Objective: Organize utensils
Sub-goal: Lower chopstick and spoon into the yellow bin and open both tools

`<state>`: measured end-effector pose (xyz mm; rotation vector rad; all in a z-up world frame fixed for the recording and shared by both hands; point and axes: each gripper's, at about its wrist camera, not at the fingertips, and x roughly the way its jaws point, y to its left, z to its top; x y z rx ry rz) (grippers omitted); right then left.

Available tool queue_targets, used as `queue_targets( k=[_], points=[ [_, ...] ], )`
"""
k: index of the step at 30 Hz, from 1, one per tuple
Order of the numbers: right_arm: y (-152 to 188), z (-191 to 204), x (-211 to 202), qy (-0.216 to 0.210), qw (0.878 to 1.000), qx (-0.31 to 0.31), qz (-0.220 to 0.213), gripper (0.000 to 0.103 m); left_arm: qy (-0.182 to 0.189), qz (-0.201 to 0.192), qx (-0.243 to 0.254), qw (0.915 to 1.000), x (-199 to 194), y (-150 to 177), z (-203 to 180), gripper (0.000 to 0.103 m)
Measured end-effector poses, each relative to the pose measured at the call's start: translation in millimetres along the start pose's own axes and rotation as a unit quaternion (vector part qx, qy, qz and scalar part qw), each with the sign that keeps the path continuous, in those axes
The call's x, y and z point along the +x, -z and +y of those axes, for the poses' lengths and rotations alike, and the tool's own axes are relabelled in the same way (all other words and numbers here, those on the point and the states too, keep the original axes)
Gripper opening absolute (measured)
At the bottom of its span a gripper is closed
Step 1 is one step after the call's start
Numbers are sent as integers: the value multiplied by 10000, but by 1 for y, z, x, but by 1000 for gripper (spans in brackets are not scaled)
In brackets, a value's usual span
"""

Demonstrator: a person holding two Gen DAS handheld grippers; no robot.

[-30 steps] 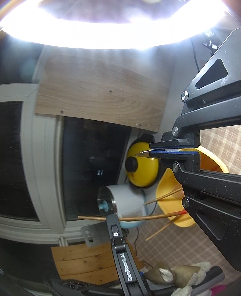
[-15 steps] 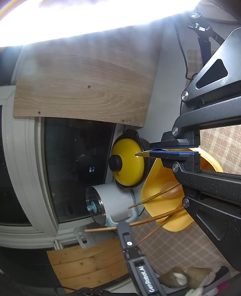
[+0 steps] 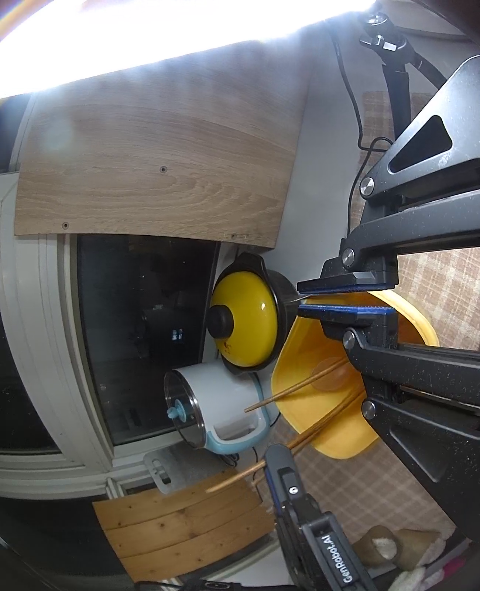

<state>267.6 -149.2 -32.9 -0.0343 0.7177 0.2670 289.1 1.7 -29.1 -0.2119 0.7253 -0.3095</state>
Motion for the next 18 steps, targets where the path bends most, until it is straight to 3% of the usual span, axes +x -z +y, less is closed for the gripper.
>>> queue_targets(
  k=[2,5,11,18],
  points=[
    [0,-1,-2,-4,10000,20,-15,4,1,27,-10,10000,-2,2,1,8],
    [2,-4,-4,-25,10000,94,-13,6,-19,-34,-24,10000,-9,5,3,30],
    [7,-12,-14,-167,9992,364,-30,21,-98,-126,32,9999,-28,13,5,30],
    [20,-18,-34,-262,9987,422,-108,28,-111,-180,80,9997,-55,30,10,30]
  ],
)
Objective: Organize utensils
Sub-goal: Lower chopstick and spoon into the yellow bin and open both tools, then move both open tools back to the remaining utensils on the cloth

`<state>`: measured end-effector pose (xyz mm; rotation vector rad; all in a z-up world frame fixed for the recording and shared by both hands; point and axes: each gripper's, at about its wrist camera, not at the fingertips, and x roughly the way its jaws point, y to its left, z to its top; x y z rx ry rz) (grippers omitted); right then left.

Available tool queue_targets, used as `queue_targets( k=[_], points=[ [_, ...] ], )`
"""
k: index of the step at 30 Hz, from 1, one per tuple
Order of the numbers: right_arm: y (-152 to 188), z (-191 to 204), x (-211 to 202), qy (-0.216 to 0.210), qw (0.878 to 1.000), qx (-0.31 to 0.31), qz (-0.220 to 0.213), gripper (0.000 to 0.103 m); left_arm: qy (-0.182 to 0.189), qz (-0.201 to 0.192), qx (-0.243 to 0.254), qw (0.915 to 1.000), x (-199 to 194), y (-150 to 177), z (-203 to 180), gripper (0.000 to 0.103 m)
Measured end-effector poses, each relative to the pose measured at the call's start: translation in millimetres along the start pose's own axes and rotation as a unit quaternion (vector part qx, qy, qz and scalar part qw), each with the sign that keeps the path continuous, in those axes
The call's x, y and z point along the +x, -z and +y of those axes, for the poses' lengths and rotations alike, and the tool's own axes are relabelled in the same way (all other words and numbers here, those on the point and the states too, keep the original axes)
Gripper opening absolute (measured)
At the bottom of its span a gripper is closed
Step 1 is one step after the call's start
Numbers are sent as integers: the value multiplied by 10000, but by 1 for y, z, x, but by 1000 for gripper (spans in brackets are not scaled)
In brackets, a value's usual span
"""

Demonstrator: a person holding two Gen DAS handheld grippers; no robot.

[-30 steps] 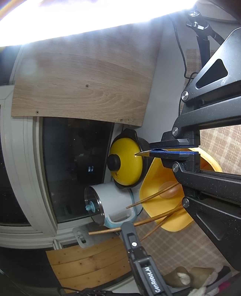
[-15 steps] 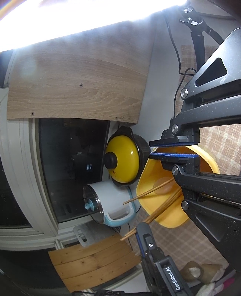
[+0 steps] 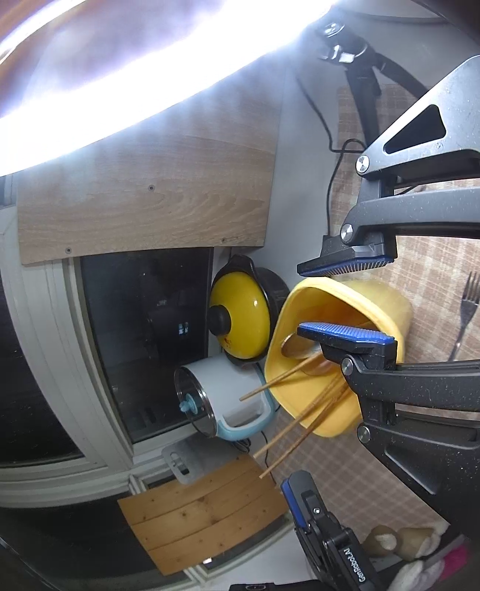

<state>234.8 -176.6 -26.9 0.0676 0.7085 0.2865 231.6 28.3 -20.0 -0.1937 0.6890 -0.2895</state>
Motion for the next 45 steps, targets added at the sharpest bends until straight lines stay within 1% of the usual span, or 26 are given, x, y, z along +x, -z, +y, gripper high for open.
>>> queue_targets(
  k=[1,3,4,10,14,19,23,26,34,39,45],
  points=[
    [4,-1,-5,-25,10000,6,-15,31,-26,12,18,10000,-3,3,1,30],
    [11,-3,-12,-66,10000,25,-40,41,-81,66,62,9999,-10,11,2,30],
    [14,-3,-15,-89,9999,32,-37,42,-93,104,51,9999,-13,15,4,30],
    [41,-5,-31,-234,9996,37,156,42,-127,309,-133,9994,-28,39,11,30],
    [59,-8,-35,-386,9984,179,365,42,-138,506,-215,9984,-35,57,13,30],
    [84,-18,-34,-465,9958,475,625,42,-155,744,-381,9964,-40,83,15,30],
    [99,-29,-30,-603,9912,813,857,42,-154,913,-486,9945,-43,101,13,30],
    [110,-33,-30,-640,9889,918,982,42,-115,1063,-546,9928,-43,117,10,30],
    [131,-34,-32,-703,9852,941,1245,42,-4,1503,-543,9872,-38,155,-17,30],
    [143,-37,-34,-759,9830,954,1376,42,52,1699,-452,9844,-31,170,-37,30],
    [159,-39,-34,-813,9793,1022,1543,42,104,2007,-336,9790,-21,190,-55,30]
  ],
)
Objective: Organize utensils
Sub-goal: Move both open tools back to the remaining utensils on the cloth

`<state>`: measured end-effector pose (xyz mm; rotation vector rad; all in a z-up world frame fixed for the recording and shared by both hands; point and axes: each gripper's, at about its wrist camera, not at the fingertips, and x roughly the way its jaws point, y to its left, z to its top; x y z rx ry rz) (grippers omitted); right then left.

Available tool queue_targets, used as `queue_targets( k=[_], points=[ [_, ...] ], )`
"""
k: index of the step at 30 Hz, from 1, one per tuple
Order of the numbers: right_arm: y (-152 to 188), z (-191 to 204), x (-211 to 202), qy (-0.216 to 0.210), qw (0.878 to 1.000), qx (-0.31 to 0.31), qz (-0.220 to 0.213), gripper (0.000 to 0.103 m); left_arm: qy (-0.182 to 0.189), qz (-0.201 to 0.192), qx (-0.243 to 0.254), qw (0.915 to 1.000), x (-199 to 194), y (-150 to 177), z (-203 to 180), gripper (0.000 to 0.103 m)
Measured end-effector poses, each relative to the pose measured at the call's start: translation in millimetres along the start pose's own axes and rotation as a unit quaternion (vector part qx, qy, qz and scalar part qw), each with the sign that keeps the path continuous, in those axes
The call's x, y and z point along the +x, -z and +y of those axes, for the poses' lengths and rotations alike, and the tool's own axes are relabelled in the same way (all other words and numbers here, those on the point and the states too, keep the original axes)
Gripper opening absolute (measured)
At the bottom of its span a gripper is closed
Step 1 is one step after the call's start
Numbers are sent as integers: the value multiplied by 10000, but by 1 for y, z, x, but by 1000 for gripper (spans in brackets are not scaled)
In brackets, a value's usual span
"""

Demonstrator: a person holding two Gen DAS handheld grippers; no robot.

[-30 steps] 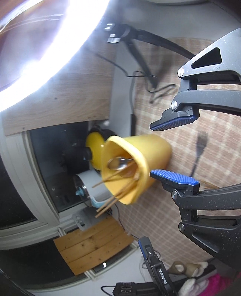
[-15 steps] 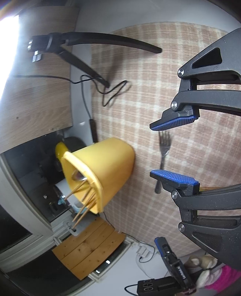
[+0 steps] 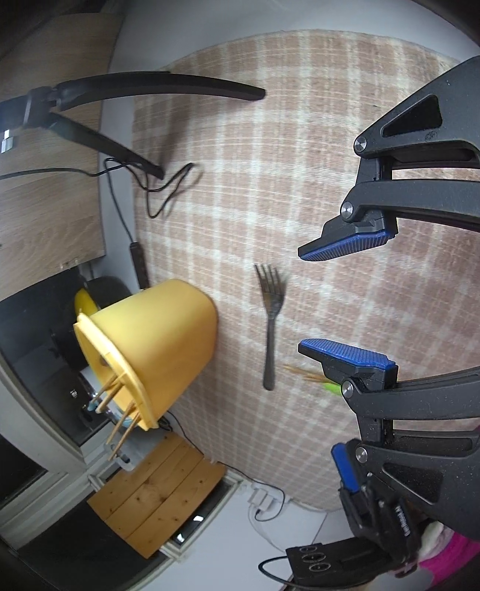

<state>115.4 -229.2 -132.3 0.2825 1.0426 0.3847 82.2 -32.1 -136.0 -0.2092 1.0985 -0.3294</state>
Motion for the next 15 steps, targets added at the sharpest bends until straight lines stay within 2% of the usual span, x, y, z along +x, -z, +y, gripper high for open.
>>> queue_targets(
  k=[15],
  points=[
    [17,-5,-3,83,9999,30,52,42,-261,463,167,9984,29,9,-7,30]
  ],
)
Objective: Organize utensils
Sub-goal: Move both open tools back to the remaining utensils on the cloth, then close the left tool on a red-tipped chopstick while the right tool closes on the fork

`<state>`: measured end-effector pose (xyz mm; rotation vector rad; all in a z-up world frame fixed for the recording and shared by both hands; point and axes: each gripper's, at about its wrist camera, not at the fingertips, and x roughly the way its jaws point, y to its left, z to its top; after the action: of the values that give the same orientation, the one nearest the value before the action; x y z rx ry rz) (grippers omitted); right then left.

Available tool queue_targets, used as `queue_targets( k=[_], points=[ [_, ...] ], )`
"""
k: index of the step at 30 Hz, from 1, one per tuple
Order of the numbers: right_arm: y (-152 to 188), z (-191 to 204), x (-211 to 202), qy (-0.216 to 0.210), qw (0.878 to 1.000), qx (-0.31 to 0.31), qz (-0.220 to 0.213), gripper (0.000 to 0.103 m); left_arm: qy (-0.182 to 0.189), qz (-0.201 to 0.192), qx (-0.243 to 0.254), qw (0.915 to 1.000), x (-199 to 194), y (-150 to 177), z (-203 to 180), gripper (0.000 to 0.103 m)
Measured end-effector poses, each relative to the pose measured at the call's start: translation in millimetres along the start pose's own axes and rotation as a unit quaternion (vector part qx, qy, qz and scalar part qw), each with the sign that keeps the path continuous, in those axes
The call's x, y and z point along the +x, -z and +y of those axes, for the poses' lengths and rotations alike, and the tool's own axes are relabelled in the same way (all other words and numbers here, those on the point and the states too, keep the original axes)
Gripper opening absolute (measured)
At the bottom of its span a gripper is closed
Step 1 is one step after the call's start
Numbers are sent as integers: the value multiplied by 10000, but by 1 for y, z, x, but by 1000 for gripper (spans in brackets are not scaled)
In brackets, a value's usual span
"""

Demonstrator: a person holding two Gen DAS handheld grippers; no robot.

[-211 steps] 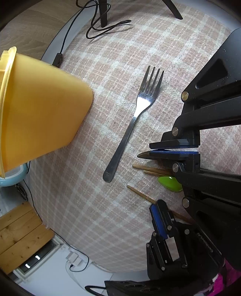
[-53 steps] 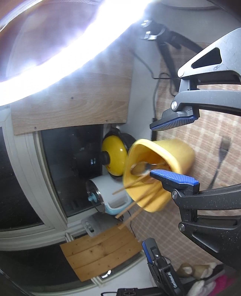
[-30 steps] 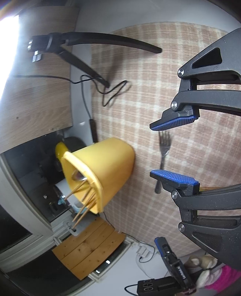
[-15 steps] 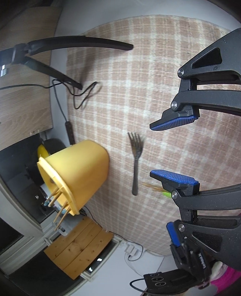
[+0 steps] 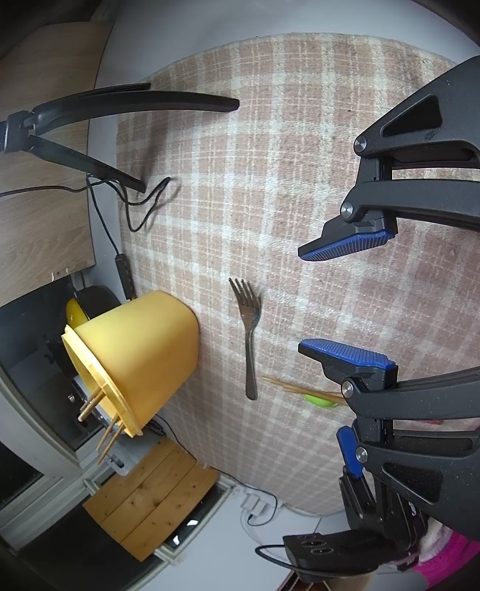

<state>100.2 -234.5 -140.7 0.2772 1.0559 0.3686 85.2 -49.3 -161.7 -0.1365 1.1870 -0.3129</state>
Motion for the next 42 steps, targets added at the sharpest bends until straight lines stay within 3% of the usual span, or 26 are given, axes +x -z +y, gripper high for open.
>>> queue_targets(
  k=[23,26,31,33,42],
  points=[
    [-14,-15,32,-315,9962,806,-3,42,-29,93,90,9999,13,-1,-4,30],
    [-19,-17,40,-331,9946,980,-46,42,-24,132,87,9999,16,-1,-4,23],
    [-28,-22,54,-466,9896,1355,-76,42,-32,125,57,9999,18,-1,-2,23],
    [-30,-23,59,-477,9884,1439,-84,42,-55,112,56,9999,18,-2,-1,18],
    [-32,-12,75,-301,9863,1610,-217,42,-85,119,-96,9998,19,-2,13,8]
  ],
)
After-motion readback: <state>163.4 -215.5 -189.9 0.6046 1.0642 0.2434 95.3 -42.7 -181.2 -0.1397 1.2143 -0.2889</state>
